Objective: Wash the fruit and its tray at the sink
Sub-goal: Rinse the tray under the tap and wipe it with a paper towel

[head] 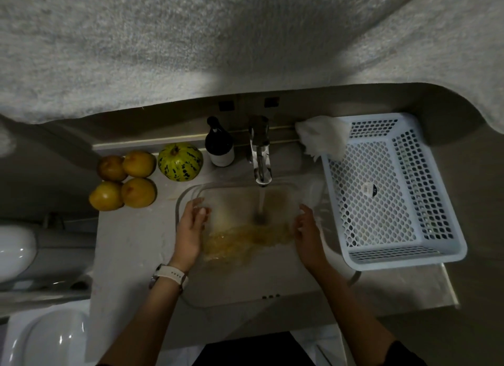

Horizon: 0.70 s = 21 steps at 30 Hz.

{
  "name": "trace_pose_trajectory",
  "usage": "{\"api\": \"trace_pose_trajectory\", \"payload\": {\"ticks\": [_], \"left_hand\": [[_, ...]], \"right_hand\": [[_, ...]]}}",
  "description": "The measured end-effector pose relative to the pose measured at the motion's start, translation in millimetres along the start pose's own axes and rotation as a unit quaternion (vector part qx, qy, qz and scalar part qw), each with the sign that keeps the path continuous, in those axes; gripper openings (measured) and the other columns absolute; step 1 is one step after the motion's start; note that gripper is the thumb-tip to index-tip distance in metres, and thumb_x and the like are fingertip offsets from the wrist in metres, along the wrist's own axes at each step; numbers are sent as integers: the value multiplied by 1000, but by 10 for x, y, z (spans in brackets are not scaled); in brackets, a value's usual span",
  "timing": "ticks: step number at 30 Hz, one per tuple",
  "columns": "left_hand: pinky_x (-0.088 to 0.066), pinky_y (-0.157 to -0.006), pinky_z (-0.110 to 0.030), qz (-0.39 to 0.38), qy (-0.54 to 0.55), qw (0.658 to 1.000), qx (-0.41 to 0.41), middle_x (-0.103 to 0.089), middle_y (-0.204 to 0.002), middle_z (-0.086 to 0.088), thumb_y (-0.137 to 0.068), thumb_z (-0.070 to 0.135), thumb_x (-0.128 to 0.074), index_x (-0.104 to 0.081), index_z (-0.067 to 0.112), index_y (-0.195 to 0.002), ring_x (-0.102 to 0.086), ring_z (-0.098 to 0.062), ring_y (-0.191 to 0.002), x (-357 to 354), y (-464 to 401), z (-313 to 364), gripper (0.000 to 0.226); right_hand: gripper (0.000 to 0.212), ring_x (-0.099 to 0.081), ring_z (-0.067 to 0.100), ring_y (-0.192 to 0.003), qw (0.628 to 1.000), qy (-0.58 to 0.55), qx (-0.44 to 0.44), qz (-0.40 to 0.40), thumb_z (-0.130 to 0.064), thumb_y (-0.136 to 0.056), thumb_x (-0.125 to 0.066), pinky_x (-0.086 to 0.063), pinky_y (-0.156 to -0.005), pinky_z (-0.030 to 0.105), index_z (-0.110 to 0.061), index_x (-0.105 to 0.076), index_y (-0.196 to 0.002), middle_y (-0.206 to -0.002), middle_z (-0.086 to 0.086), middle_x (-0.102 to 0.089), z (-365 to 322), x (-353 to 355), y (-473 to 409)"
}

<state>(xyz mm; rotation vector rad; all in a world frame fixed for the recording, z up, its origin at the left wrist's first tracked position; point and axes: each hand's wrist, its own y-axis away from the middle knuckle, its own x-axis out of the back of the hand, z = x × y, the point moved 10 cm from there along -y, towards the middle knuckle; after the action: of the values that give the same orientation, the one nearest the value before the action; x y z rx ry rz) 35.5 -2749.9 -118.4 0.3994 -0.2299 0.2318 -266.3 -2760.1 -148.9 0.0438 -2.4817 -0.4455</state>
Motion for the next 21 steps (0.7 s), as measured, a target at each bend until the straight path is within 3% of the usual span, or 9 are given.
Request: {"api": "trace_pose_trajectory", "payload": {"ticks": [4, 6, 7, 9, 11, 13, 15, 18, 21], "left_hand": [[-52, -82, -40, 28, -167, 982, -84, -65, -115, -5, -102, 25, -46, -50, 19, -130, -63, -25, -103, 49, 35, 351, 29], [-44, -67, -32, 55, -242, 958, -140, -66, -105, 0, -101, 28, -48, -52, 21, -124, -64, -26, -95, 60, 82, 581, 24], [-40, -64, -31, 65, -274, 947, -156, -67, -103, -2, -100, 30, -49, -52, 20, -121, -64, -28, -92, 59, 105, 674, 23], [-35, -61, -31, 79, -321, 929, -165, -68, -98, -7, -100, 33, -47, -53, 17, -115, -64, -33, -87, 58, 138, 791, 23], [-33, -60, -31, 92, -339, 923, -160, -67, -97, -10, -101, 35, -45, -52, 16, -110, -64, -37, -84, 85, 149, 830, 23], [-35, -60, -32, 93, -327, 927, -160, -67, -99, -11, -101, 34, -44, -52, 14, -111, -64, -37, -84, 105, 131, 822, 23], [-46, -67, -37, 73, -275, 948, -142, -67, -105, -12, -102, 30, -44, -52, 13, -121, -65, -34, -90, 119, 79, 721, 27], [-52, -89, -46, 37, -149, 985, -76, -63, -122, -15, -102, 20, -45, -47, 8, -136, -64, -30, -103, 153, -15, 433, 35], [-45, -104, -45, 15, -54, 998, -28, -58, -131, -18, -102, 10, -45, -40, 3, -142, -59, -29, -117, 142, -63, 192, 41]], "right_hand": [[31, -63, 9, -82, 998, 50, 17, -16, -20, -104, -39, -49, -55, 11, -24, -43, -134, -104, -1, -57, -13, -174, -20], [25, -61, 9, -87, 998, 51, -4, -44, -22, -103, -41, -47, -61, 5, -18, -50, -126, -106, -1, -62, 39, -301, -39], [28, -59, 12, -91, 997, 24, -25, -71, -15, -102, -44, -46, -68, 5, -13, -47, -129, -111, 3, -62, 70, -389, -56], [34, -57, 21, -95, 990, 35, -79, -109, -6, -99, -47, -47, -80, 18, -5, -43, -132, -110, 12, -57, 166, -508, -91], [32, -55, 19, -92, 985, -9, -126, -114, -6, -97, -51, -44, -79, 21, 0, -47, -128, -107, 13, -56, 198, -539, -75], [50, -55, 22, -100, 989, -15, -102, -105, 0, -93, -55, -43, -76, 17, 3, -37, -139, -115, 17, -55, 95, -516, -113], [58, -56, 25, -103, 991, -36, -97, -85, 3, -90, -55, -45, -79, 25, -2, -31, -142, -113, 11, -56, 51, -425, -128], [39, -54, 22, -89, 991, -83, -103, -32, 5, -90, -52, -44, -73, 25, -2, -44, -128, -96, 6, -54, 89, -241, -146], [19, -49, 14, -76, 987, -137, -81, 17, 10, -92, -46, -42, -66, 20, 7, -49, -110, -91, 23, -52, 46, -82, -120]]}}
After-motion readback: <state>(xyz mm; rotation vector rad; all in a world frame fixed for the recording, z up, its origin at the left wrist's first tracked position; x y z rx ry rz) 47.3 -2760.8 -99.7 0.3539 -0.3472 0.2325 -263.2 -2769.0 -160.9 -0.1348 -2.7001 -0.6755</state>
